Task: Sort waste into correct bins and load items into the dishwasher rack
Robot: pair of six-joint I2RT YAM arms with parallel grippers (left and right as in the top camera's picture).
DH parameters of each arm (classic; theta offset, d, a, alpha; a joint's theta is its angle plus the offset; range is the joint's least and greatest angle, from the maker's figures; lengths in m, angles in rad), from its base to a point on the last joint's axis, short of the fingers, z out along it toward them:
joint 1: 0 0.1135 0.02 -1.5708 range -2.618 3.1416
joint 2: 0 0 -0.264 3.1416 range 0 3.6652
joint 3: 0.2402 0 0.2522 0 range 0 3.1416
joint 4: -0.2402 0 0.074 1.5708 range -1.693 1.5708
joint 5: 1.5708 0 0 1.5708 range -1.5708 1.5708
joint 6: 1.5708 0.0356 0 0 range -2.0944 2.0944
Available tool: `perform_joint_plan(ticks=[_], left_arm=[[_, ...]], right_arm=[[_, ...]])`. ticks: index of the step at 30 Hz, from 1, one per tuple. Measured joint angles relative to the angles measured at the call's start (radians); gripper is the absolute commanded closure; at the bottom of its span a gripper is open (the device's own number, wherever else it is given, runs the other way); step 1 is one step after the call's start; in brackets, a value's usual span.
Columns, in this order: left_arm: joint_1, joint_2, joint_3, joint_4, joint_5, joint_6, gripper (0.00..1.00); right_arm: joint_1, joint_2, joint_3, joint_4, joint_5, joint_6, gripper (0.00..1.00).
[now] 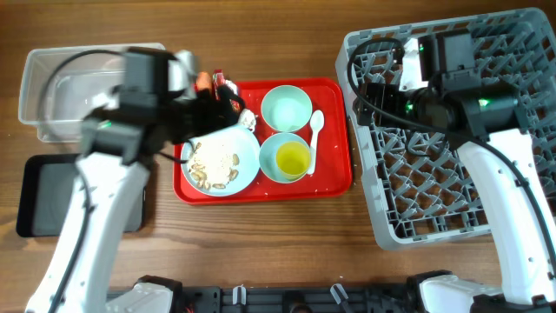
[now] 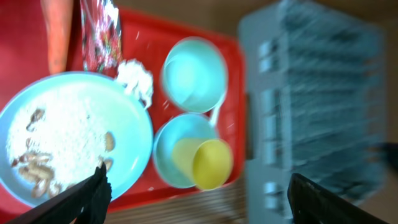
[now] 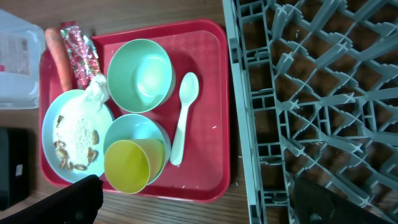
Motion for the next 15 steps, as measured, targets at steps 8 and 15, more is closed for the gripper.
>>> perform_joint_plan(ticks=[8, 15], left_arm=[[-0.254, 0.168, 0.000, -0.010, -0.230, -0.030, 0.45], [-0.450, 0.387, -0.008, 0.112, -0.347, -0.047, 0.55]], right_arm=[[0.000, 0.002, 0.000, -0.015, 0.008, 0.010, 0.00], [0.000, 0.002, 0.000, -0.015, 0.008, 0.010, 0.00]])
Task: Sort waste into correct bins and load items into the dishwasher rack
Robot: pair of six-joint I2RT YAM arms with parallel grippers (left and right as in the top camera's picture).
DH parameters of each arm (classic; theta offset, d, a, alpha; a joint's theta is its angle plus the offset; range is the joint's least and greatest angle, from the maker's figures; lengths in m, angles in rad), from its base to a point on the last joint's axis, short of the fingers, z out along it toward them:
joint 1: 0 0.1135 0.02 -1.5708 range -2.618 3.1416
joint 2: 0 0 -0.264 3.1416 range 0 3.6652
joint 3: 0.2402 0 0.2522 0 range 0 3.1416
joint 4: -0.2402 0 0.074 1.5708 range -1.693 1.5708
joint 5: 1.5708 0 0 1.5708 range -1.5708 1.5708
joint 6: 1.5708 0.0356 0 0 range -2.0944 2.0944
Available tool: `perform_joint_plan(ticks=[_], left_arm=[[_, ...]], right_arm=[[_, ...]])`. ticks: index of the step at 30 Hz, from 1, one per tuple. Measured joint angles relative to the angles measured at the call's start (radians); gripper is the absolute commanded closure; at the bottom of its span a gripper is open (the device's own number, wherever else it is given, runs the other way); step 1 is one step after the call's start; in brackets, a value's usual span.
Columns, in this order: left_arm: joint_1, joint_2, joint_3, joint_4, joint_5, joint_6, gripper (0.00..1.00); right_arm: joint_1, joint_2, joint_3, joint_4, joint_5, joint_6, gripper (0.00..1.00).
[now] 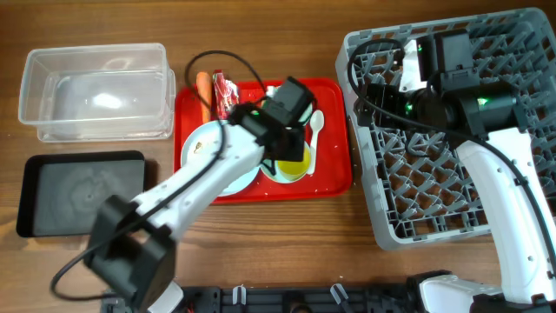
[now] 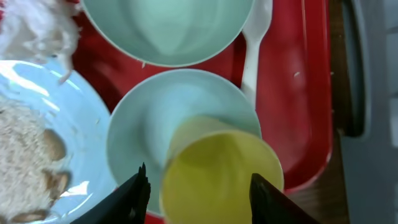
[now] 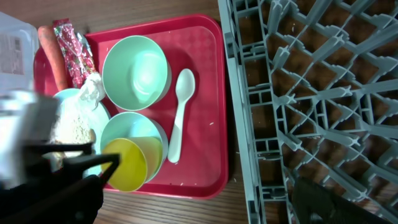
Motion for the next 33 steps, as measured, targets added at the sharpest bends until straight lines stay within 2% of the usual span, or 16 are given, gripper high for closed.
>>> perform_joint_plan(ticks=[4, 5, 7, 8, 12, 16, 19, 21, 23, 25, 27, 30, 33], left_arm=[[-0.006, 0.076, 0.000, 0.018, -0.023, -0.011, 0.58], [-0.006, 0.088, -0.001, 0.018, -0.028, -0.014, 0.62], [-0.005, 0.104, -0.001, 0.019, -0.035, -0.026, 0.94], [-0.005, 0.107, -0.001, 0.021, -0.039, -0.031, 0.96], [-0.005, 0.107, -0.001, 0.021, -0.053, -0.034, 0.96], [0.018, 0.072, 0.003, -0.055, -0.053, -0.037, 0.96], [0.082, -0.021, 0.024, -0.105, -0.046, -0.042, 0.96], [0.161, -0.120, 0.040, -0.106, 0.015, -0.043, 0.96], [0.266, -0.202, 0.057, -0.096, 0.151, -0.033, 0.96], [0.391, -0.245, 0.067, -0.072, 0.386, 0.003, 0.96], [0.500, -0.248, 0.068, -0.050, 0.647, 0.040, 0.96], [0.591, -0.237, 0.068, -0.023, 0.982, 0.070, 0.96], [0.622, -0.237, 0.068, -0.016, 1.219, 0.087, 0.96]], right_arm=[[0.000, 0.000, 0.000, 0.000, 0.000, 0.004, 0.00], [0.000, 0.000, 0.000, 0.000, 0.000, 0.007, 0.00], [0.000, 0.000, 0.000, 0.000, 0.000, 0.009, 0.00], [0.000, 0.000, 0.000, 0.000, 0.000, 0.011, 0.00], [0.000, 0.000, 0.000, 0.000, 0.000, 0.011, 0.00], [0.000, 0.000, 0.000, -0.001, 0.000, 0.011, 0.00], [0.000, 0.000, 0.000, -0.003, 0.000, 0.011, 0.00], [0.000, 0.000, 0.000, -0.003, -0.006, 0.011, 0.00], [0.000, 0.000, 0.000, 0.006, -0.040, 0.010, 0.00], [-0.002, 0.000, 0.000, 0.051, -0.132, -0.017, 0.01], [-0.003, 0.000, 0.000, 0.126, -0.312, -0.076, 0.05], [0.000, 0.000, 0.002, 0.252, -0.584, -0.145, 0.09], [0.031, 0.000, 0.005, 0.406, -0.807, -0.177, 0.09]])
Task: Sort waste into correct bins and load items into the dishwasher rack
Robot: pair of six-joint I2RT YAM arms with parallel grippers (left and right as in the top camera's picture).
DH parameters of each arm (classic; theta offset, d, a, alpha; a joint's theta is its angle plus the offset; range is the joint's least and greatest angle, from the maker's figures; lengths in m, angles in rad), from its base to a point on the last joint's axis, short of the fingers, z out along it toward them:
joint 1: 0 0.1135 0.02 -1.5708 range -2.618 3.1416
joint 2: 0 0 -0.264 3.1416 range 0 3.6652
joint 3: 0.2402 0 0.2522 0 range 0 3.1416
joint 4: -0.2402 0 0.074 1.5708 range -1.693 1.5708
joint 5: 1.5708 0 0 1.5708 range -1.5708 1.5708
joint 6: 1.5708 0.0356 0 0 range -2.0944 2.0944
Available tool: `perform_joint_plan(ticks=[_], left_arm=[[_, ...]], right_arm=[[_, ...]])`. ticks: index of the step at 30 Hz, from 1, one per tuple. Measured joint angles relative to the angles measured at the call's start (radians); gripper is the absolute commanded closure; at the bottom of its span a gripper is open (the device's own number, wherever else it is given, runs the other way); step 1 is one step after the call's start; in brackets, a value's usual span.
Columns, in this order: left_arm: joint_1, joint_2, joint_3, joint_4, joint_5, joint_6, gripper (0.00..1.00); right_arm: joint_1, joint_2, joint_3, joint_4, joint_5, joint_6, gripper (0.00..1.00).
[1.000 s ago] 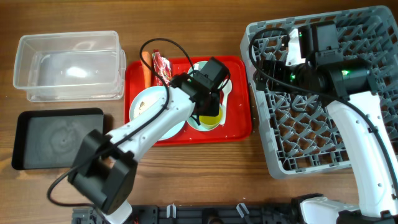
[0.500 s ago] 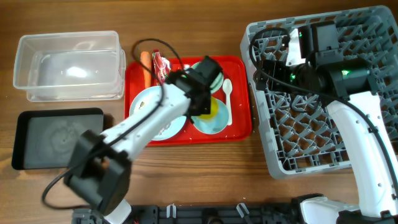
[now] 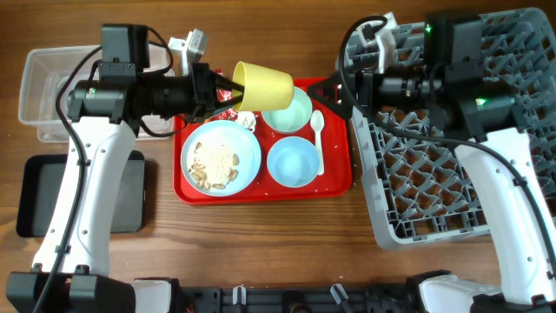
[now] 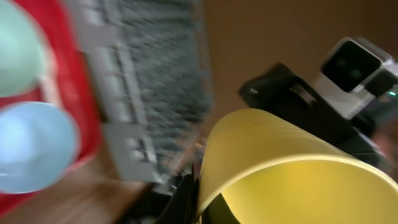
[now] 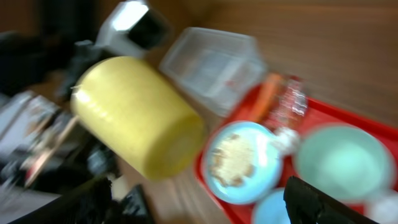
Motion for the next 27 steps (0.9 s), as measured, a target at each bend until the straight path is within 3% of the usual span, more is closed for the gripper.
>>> perform_joint_plan(ticks=[4, 8, 10, 12, 13, 14, 19, 27], left_arm=[[-0.001, 0.000, 0.000, 0.000, 0.175, 0.003, 0.96], [0.000, 0.000, 0.000, 0.000, 0.252, 0.007, 0.96], [0.002, 0.000, 0.000, -0.001, 0.270, 0.008, 0.89], [0.006, 0.000, 0.000, 0.000, 0.270, 0.013, 0.59], [0.005, 0.000, 0.000, 0.000, 0.269, 0.013, 0.22], [0.001, 0.000, 0.000, 0.002, 0.269, 0.016, 0.00], [0.000, 0.000, 0.000, 0.019, 0.227, 0.016, 0.00], [0.056, 0.003, 0.000, 0.018, -0.169, 0.015, 0.00]], right_arm=[[0.107, 0.000, 0.000, 0.100, -0.117, -0.018, 0.11], [0.158, 0.007, 0.000, 0.192, -0.120, -0.010, 0.32], [0.178, 0.023, 0.000, 0.229, -0.109, 0.018, 0.40], [0.185, 0.029, 0.000, 0.253, -0.105, 0.043, 0.41], [0.196, 0.031, 0.000, 0.253, -0.105, 0.051, 0.41], [0.208, 0.032, 0.000, 0.253, -0.103, 0.058, 0.41], [0.207, 0.016, 0.001, 0.163, -0.026, 0.058, 0.41], [-0.027, -0.164, 0.003, -0.273, 0.586, 0.102, 0.41]])
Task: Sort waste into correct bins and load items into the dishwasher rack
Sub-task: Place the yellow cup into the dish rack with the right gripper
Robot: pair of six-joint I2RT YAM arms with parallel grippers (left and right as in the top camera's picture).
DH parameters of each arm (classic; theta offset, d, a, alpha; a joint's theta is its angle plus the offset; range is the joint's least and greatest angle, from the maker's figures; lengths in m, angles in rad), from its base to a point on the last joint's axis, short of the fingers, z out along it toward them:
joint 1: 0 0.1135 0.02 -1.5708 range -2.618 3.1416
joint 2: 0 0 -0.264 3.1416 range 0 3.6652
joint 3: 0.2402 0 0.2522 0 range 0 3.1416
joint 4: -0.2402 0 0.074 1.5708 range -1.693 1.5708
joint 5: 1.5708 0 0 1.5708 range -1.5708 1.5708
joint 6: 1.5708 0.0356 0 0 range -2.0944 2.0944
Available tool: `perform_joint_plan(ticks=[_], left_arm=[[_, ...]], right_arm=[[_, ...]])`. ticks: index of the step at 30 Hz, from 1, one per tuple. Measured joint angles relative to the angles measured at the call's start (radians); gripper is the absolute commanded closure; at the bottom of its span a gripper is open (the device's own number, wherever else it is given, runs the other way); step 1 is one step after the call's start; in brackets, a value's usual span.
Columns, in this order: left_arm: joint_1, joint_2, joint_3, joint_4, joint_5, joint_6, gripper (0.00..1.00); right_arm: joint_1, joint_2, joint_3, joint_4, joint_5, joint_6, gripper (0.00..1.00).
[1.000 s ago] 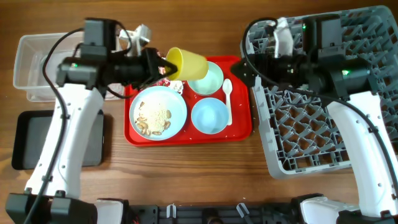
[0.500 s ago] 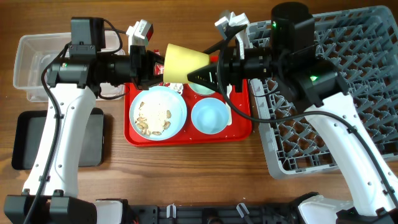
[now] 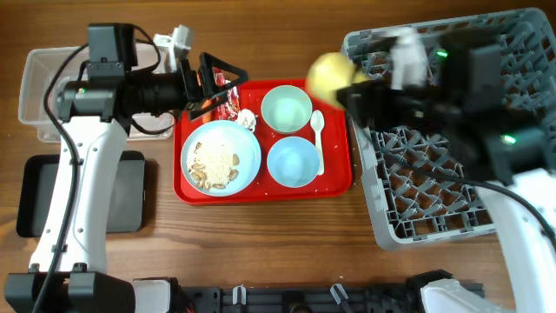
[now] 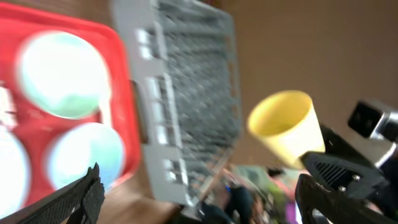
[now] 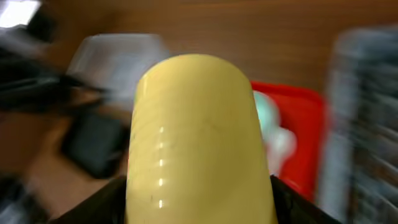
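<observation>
The yellow cup (image 3: pixel 327 73) hangs in the air between the red tray (image 3: pixel 339 174) and the grey dishwasher rack (image 3: pixel 452 174), with my right gripper (image 3: pixel 349 87) shut on it. The right wrist view is filled by the cup (image 5: pixel 199 137), held in that gripper (image 5: pixel 198 205). My left gripper (image 3: pixel 228 83) stands open and empty above the tray's far left corner. In the left wrist view the open gripper (image 4: pixel 205 196) faces the cup (image 4: pixel 286 127) from a distance.
On the tray sit a plate of food scraps (image 3: pixel 220 155), a green bowl (image 3: pixel 287 109), a blue bowl (image 3: pixel 294 161), a white spoon (image 3: pixel 317 130) and a crumpled tissue (image 3: pixel 248 117). A clear bin (image 3: pixel 52 78) and a black tray (image 3: pixel 35 200) lie at the left.
The yellow cup has passed from my left gripper to my right one. The left gripper now stands open; the right one has shut on the cup and drawn it toward the rack.
The cup first sat in the blue bowl with both grippers open. Then my left gripper was open around it in the bowl. Then it held the cup high over the tray, facing my open right gripper. Now the right gripper holds it by the rack.
</observation>
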Motion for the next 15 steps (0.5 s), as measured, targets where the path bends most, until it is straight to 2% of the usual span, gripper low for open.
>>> perform_joint_plan(ticks=[2, 6, 10, 13, 14, 15], left_arm=[[0.005, 0.000, 0.000, 0.000, -0.054, 0.000, 0.00], [0.005, 0.000, 0.000, -0.022, -0.099, 0.000, 0.00], [0.005, 0.000, 0.000, -0.092, -0.118, 0.001, 0.00], [0.005, 0.000, 0.000, -0.140, -0.146, 0.001, 0.00], [0.005, 0.000, 0.000, -0.144, -0.155, 0.001, 0.00], [0.005, 0.000, 0.000, -0.145, -0.167, 0.001, 0.00]], right_arm=[[-0.052, -0.016, 0.000, -0.084, 0.161, 0.039, 0.41], [-0.095, 0.028, 0.003, -0.195, 0.362, 0.139, 0.41], [-0.100, 0.163, 0.005, -0.352, 0.434, 0.216, 0.41], [-0.101, 0.293, 0.003, -0.408, 0.414, 0.216, 0.41], [-0.101, 0.320, 0.000, -0.414, 0.401, 0.210, 0.40], [-0.101, 0.354, -0.008, -0.429, 0.381, 0.204, 0.27]])
